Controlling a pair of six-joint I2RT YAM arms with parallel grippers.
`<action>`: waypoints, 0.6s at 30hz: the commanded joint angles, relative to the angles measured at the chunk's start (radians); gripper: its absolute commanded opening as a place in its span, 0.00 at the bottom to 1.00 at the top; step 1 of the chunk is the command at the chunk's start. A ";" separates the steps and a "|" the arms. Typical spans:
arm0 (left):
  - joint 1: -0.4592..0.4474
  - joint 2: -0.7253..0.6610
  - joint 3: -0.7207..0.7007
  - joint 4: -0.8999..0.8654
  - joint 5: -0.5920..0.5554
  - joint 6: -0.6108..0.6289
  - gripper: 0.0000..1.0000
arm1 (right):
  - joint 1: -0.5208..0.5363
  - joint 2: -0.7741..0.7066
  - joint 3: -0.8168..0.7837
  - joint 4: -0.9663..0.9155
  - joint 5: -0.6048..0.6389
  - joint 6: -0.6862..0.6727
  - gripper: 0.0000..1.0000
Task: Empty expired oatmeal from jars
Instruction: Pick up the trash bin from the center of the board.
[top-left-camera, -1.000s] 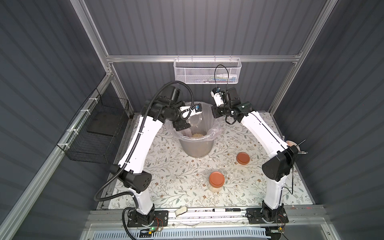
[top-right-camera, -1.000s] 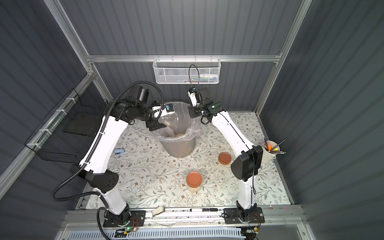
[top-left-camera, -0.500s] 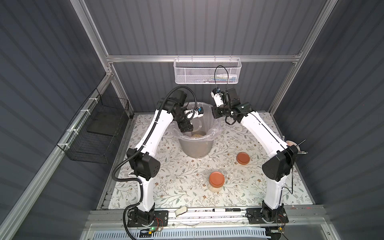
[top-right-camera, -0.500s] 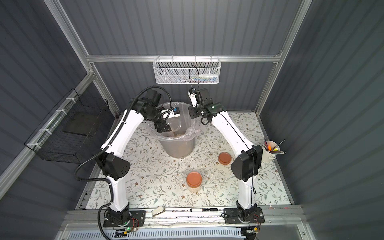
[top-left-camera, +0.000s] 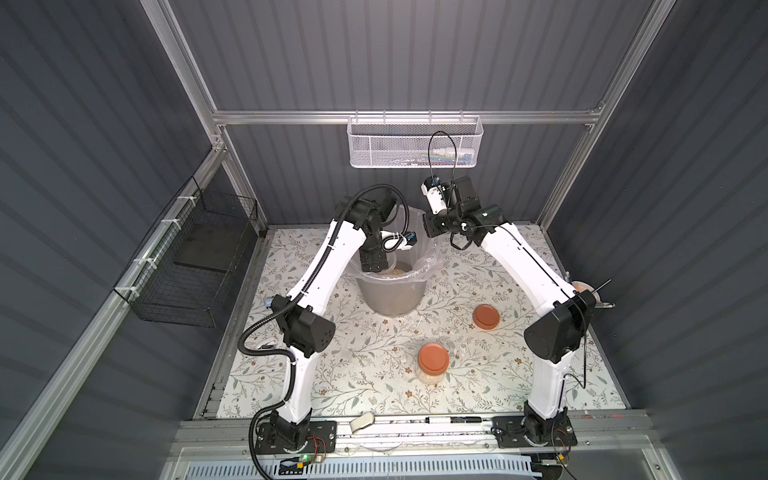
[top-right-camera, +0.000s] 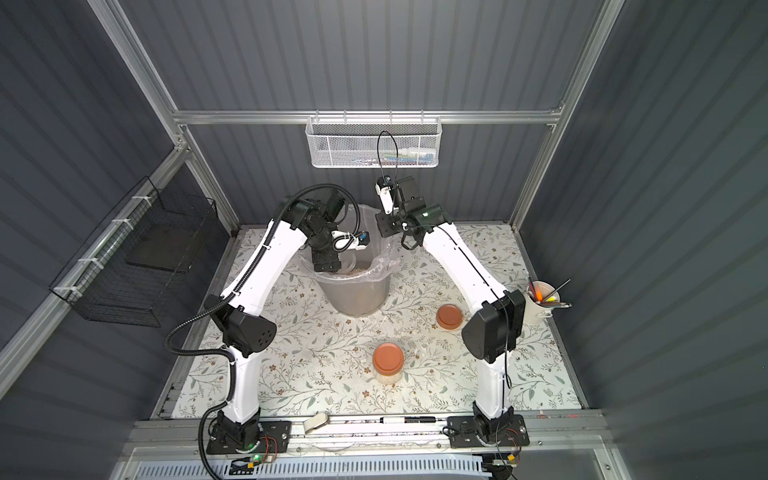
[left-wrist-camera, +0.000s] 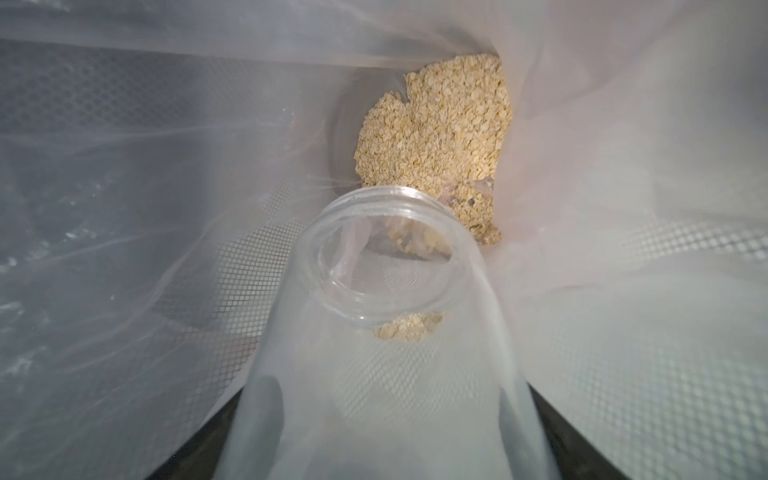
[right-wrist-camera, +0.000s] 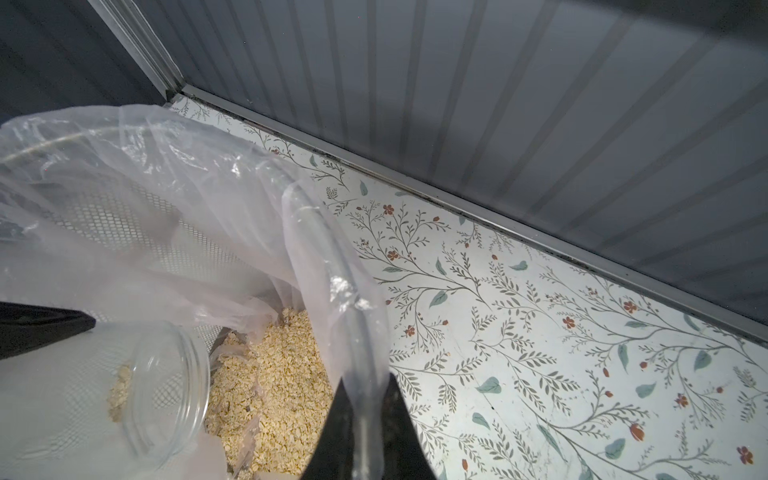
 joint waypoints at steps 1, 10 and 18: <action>-0.033 -0.061 0.008 -0.010 -0.133 0.117 0.00 | 0.004 -0.019 0.016 0.005 -0.048 -0.043 0.03; -0.056 -0.062 -0.034 0.035 -0.220 0.202 0.00 | 0.044 -0.100 0.006 0.083 0.058 -0.134 0.03; -0.070 -0.111 -0.033 0.049 -0.288 0.266 0.00 | 0.123 -0.090 0.094 0.082 0.212 -0.281 0.03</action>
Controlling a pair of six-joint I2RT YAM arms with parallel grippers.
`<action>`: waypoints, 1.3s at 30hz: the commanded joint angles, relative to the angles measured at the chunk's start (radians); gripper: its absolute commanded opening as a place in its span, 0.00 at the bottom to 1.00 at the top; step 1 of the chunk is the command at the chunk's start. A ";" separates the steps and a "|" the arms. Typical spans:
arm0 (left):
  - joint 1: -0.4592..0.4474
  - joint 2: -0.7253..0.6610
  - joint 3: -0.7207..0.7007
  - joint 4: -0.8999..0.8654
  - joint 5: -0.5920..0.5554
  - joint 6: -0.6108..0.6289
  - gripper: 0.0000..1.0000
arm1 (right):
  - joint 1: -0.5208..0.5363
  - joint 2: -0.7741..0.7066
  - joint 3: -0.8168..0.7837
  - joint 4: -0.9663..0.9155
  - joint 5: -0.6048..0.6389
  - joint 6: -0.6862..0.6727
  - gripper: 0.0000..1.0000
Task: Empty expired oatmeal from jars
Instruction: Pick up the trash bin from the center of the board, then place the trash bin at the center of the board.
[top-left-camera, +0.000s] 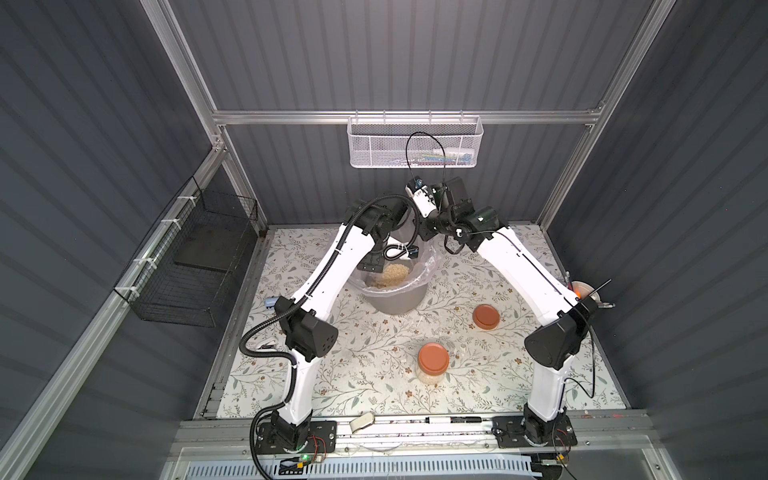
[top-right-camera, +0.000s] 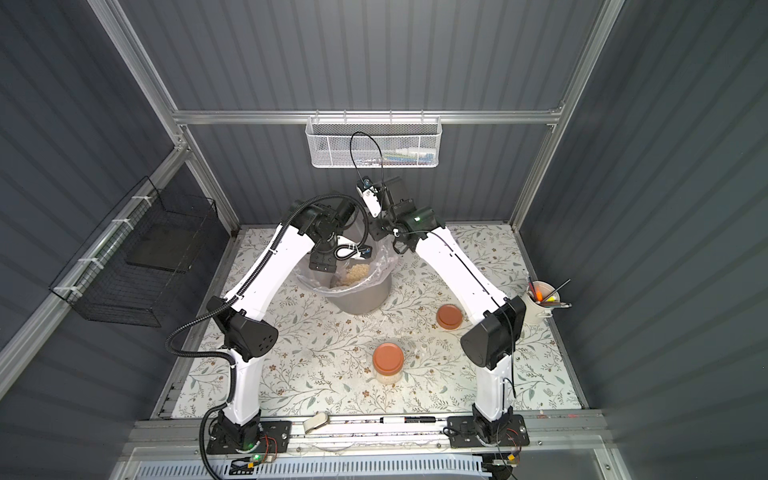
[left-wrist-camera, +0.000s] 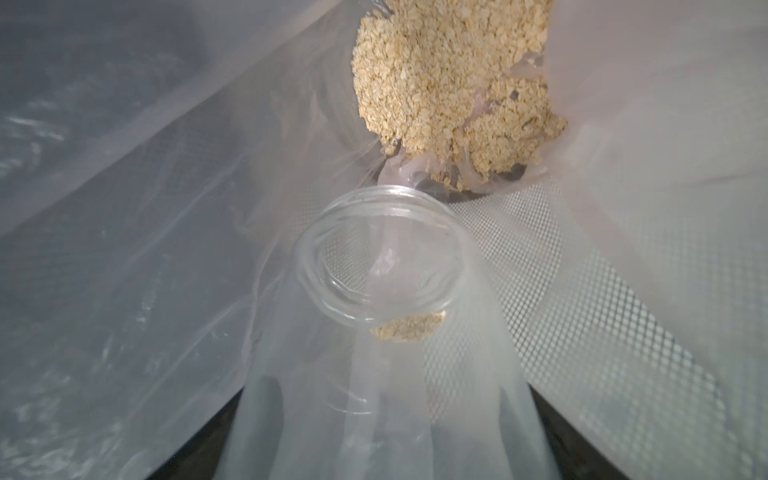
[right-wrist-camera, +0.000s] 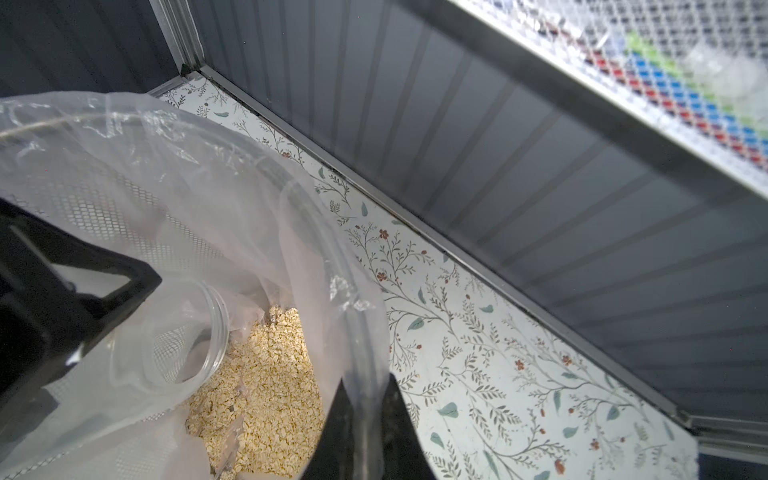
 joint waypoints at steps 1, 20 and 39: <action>-0.019 -0.089 0.008 0.028 -0.082 0.053 0.00 | 0.025 -0.060 0.050 0.089 0.093 -0.077 0.03; -0.056 -0.166 -0.218 0.036 -0.026 -0.038 0.00 | 0.084 -0.049 0.053 0.127 0.184 -0.142 0.03; 0.093 -0.227 -0.136 0.071 0.085 -0.023 0.00 | 0.037 -0.034 0.033 0.090 0.128 -0.054 0.04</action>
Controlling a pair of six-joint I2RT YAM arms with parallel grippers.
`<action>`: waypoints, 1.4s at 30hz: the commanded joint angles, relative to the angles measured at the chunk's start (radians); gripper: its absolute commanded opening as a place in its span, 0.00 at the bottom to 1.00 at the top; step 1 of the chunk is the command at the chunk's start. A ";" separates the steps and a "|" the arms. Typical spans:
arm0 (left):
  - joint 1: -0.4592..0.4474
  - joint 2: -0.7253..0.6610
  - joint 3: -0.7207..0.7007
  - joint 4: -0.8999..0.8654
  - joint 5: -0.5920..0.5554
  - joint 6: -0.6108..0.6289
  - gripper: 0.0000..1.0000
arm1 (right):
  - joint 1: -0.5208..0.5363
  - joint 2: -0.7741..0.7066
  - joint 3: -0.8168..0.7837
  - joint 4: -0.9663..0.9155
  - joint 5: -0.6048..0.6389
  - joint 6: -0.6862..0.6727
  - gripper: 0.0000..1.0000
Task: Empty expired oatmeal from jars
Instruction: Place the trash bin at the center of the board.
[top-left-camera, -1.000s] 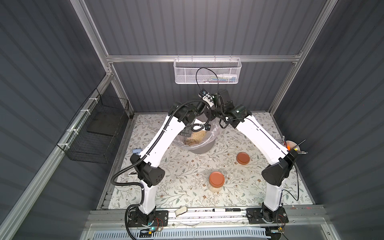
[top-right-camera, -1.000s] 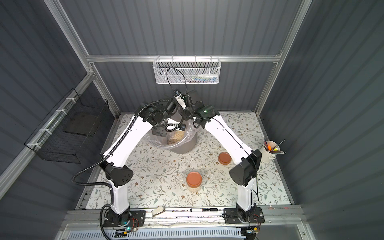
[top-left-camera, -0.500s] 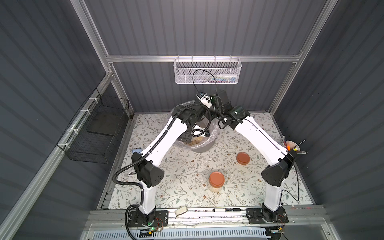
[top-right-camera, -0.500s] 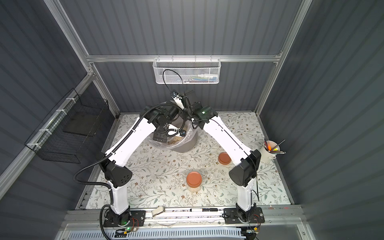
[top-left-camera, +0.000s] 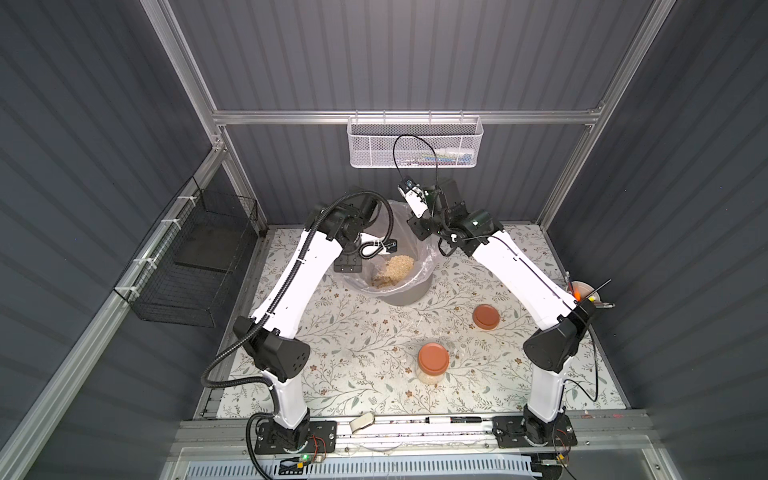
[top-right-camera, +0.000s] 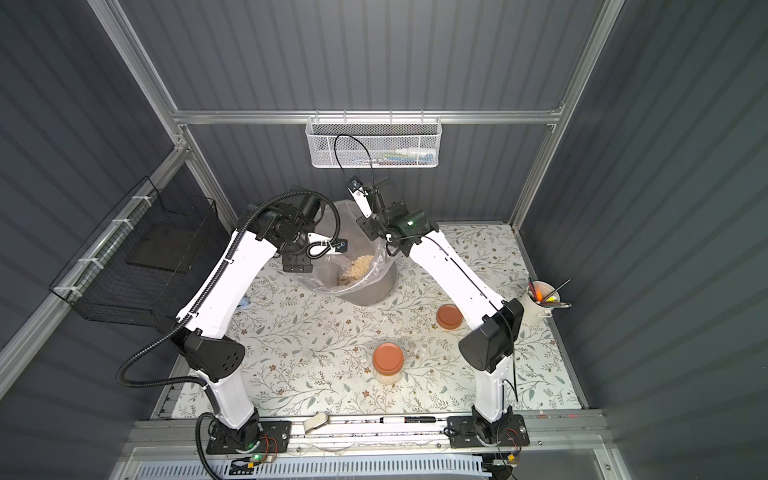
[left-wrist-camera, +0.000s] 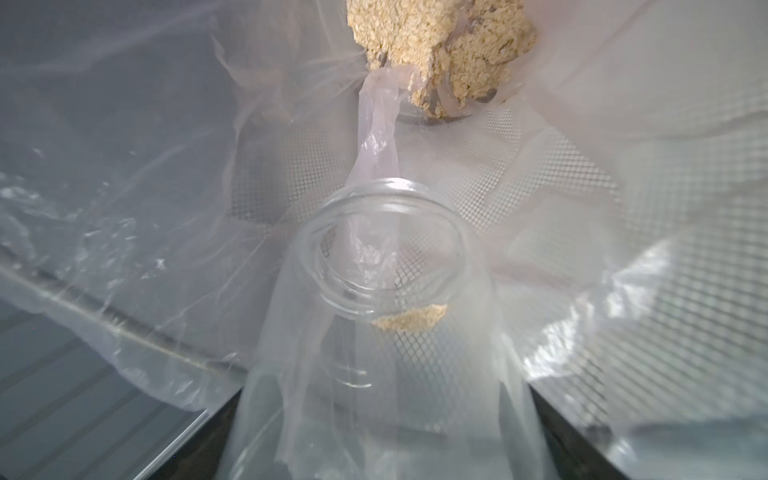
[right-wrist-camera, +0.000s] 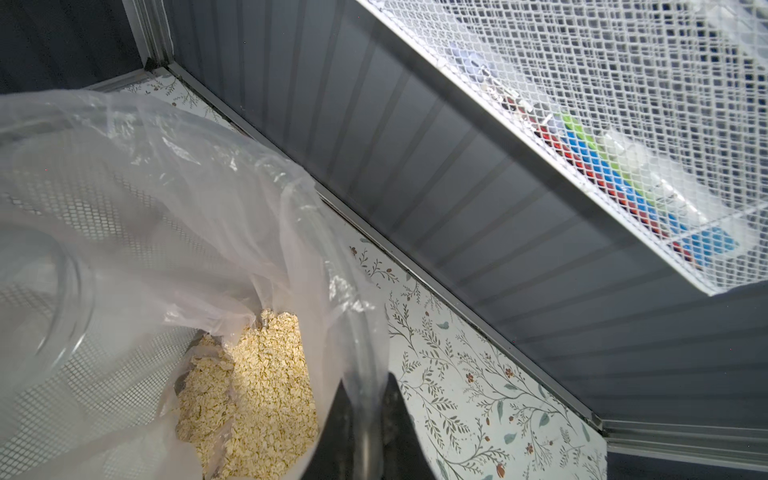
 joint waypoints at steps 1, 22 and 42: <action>-0.011 0.014 0.118 -0.030 0.058 0.014 0.00 | -0.017 -0.032 0.021 0.057 -0.006 0.028 0.04; 0.044 -0.032 0.010 0.007 0.186 -0.057 0.00 | -0.042 -0.002 0.044 0.056 -0.058 0.062 0.04; 0.060 -0.115 -0.058 0.329 0.400 -0.086 0.00 | -0.069 -0.005 -0.022 0.070 -0.081 0.124 0.04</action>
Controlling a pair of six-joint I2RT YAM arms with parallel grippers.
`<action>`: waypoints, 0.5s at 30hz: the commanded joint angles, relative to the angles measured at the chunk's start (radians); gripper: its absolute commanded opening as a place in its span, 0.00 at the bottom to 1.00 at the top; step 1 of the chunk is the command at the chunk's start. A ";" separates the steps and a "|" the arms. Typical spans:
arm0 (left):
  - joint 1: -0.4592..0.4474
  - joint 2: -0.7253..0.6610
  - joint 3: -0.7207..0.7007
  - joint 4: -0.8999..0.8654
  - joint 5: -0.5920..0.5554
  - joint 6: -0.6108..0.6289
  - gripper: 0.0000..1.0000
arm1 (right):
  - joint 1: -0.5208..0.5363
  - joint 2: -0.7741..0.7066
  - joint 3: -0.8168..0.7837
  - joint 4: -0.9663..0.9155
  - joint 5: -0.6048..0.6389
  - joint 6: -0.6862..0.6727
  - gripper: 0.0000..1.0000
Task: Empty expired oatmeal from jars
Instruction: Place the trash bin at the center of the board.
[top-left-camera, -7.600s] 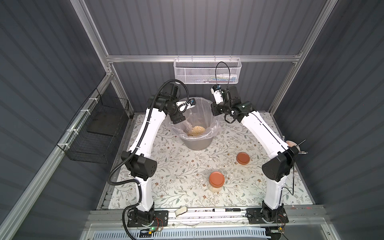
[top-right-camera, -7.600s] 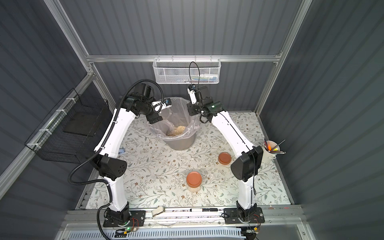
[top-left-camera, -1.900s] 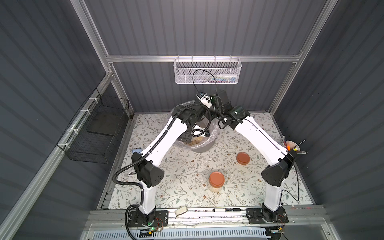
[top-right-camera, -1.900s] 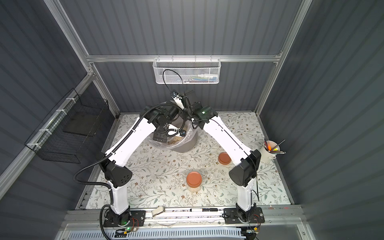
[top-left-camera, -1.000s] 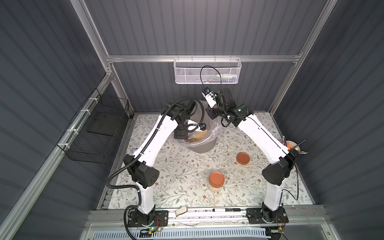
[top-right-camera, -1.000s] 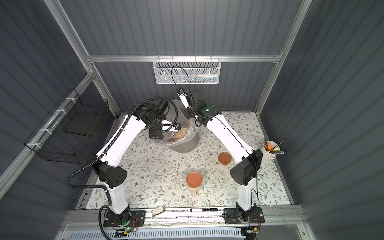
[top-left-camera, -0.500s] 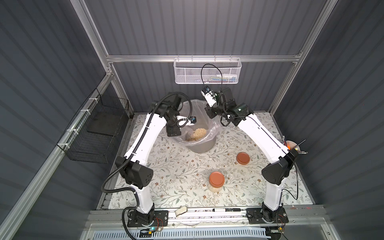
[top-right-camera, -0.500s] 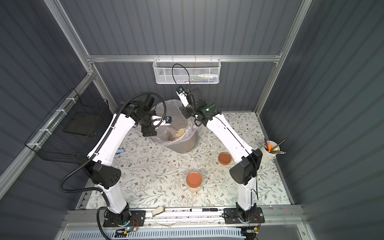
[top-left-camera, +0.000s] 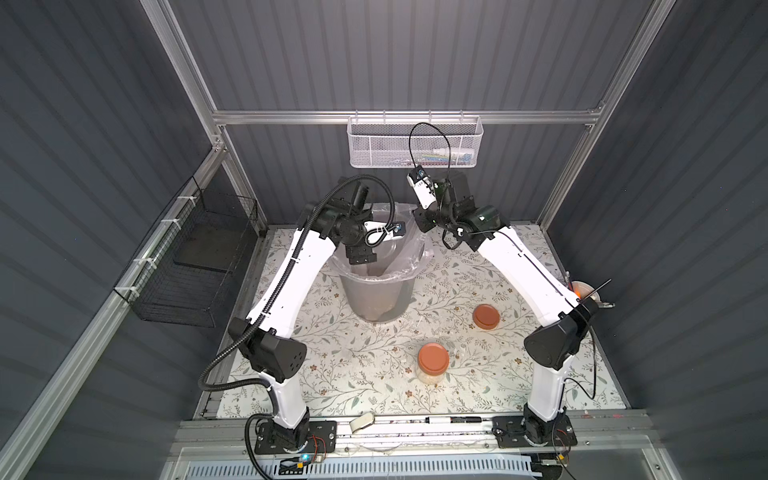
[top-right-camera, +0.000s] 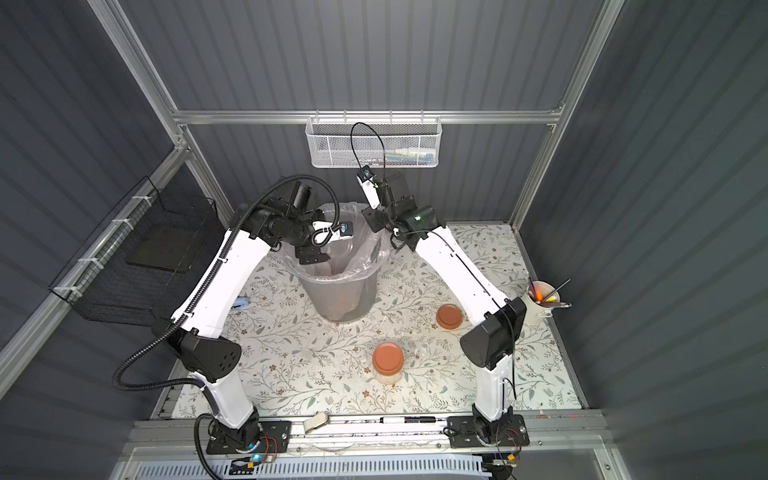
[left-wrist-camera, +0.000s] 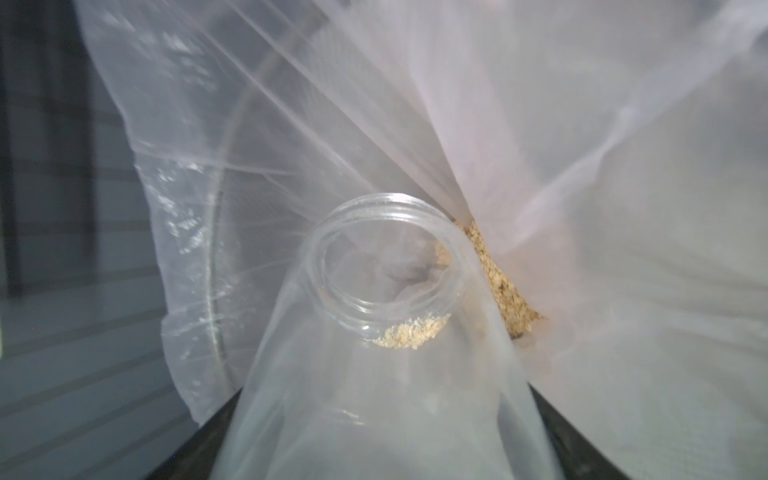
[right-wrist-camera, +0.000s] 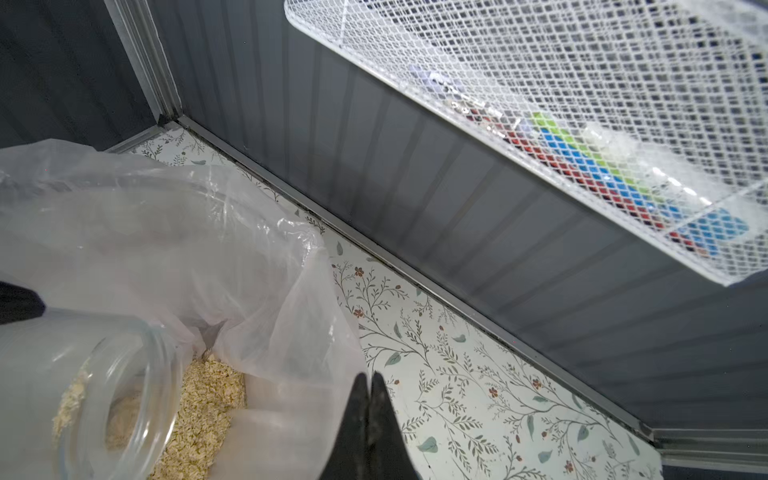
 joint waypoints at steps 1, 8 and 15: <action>0.007 -0.081 -0.018 0.114 0.022 -0.036 0.00 | -0.014 -0.016 -0.032 0.022 -0.007 0.038 0.04; 0.010 -0.142 -0.091 0.192 -0.044 -0.078 0.00 | -0.027 -0.082 -0.123 0.031 -0.042 0.100 0.58; 0.016 -0.226 -0.143 0.353 -0.044 -0.185 0.00 | -0.055 -0.114 -0.195 0.053 -0.112 0.184 0.80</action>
